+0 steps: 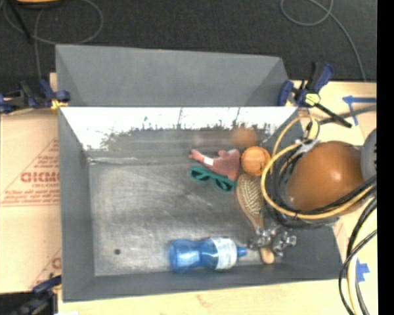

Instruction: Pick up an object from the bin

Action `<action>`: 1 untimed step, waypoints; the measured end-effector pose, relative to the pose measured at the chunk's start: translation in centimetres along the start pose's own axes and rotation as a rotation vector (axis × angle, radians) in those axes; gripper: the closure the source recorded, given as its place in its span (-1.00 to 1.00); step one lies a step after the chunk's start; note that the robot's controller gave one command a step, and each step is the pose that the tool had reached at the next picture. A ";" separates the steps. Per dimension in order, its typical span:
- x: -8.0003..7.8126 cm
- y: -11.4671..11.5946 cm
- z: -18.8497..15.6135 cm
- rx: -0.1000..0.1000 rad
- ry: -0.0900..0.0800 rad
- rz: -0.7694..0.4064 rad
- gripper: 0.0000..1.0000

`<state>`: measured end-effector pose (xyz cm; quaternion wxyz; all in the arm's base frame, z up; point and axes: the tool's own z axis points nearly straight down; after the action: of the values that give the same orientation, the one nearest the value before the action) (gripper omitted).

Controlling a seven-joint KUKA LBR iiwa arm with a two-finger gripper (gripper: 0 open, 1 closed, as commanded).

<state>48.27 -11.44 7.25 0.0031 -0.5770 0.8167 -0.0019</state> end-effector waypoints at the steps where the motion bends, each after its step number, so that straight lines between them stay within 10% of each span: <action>1: -0.1 0.1 0.0 -0.001 -0.002 0.000 -1.00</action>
Offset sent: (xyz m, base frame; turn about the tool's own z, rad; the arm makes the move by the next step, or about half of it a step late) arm 0.0000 0.0000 0.0000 0.0000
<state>48.25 -11.32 7.21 0.0036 -0.5771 0.8166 -0.0008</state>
